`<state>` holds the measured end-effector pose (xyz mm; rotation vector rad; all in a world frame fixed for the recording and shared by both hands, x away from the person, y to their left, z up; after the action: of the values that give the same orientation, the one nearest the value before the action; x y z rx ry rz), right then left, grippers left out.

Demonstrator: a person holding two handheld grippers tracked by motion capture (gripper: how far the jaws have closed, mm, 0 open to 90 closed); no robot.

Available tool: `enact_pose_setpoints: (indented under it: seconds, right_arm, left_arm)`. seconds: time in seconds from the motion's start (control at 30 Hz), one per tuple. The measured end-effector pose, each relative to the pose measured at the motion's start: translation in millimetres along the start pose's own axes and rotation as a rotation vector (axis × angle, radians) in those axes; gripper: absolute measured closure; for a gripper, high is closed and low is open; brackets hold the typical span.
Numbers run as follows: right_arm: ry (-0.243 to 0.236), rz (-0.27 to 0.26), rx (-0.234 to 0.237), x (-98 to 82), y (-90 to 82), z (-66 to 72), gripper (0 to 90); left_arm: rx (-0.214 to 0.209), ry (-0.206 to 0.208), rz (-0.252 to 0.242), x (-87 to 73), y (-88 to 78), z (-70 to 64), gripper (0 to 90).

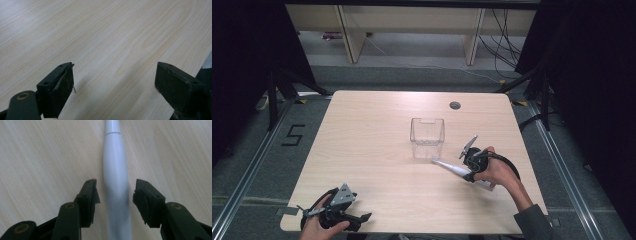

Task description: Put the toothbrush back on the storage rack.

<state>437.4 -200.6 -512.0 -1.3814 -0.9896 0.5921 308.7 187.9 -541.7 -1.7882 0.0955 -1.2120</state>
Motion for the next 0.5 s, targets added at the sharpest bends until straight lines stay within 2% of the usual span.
enact_pose_setpoints:
  seconds: [0.07, 0.1, 0.23, 0.27, 0.33, 0.37, 0.4, 0.5]
  right_arm:
    - [0.006, -0.007, -0.006, 0.6, 2.0, 0.4, 53.7]
    - [-0.016, 0.005, 0.002, 2.1, 5.3, -0.7, 55.4]
    - [-0.029, 0.032, 0.011, 4.2, 6.6, -0.3, 58.0]
    - [-0.049, 0.035, 0.014, 5.1, 7.3, -1.0, 58.1]
    - [-0.033, 0.053, 0.013, 5.4, 7.3, 0.1, 58.5]
    - [-0.051, 0.054, 0.02, 6.4, 8.1, -1.5, 59.9]
    - [-0.036, 0.063, 0.016, 6.6, 8.2, -1.5, 60.4]
    - [-0.042, 0.07, 0.025, 6.4, 10.2, -3.7, 61.1]
  left_arm:
    - [0.0, 0.0, 0.0, 0.0, 0.1, 0.1, 15.2]
    - [0.0, 0.0, 0.0, 0.1, 0.1, 0.1, 15.3]
    - [-0.002, -0.001, -0.005, 0.1, 0.8, 0.4, 15.3]
    - [-0.002, -0.001, -0.005, 0.0, 0.8, 0.3, 15.3]
    - [0.0, 0.0, 0.001, 0.0, 0.1, 0.1, 15.3]
    - [0.0, 0.0, 0.0, 0.0, 0.1, 0.1, 15.2]
    - [0.0, 0.0, 0.0, 0.0, 0.1, 0.1, 15.3]
    - [-0.002, -0.001, -0.005, 0.0, 0.8, 0.4, 15.2]
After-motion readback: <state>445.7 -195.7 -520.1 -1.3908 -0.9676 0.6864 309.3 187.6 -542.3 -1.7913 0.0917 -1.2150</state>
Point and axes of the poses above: each handheld gripper's, and its own axes: y roughly forward along the jaws, x roughly out of its top, z roughly to its left, the point moved 5 cm from there along y, roughly forward along the jaws, and after that the axes turned 3 degrees about -x, right-handed, at the moved point
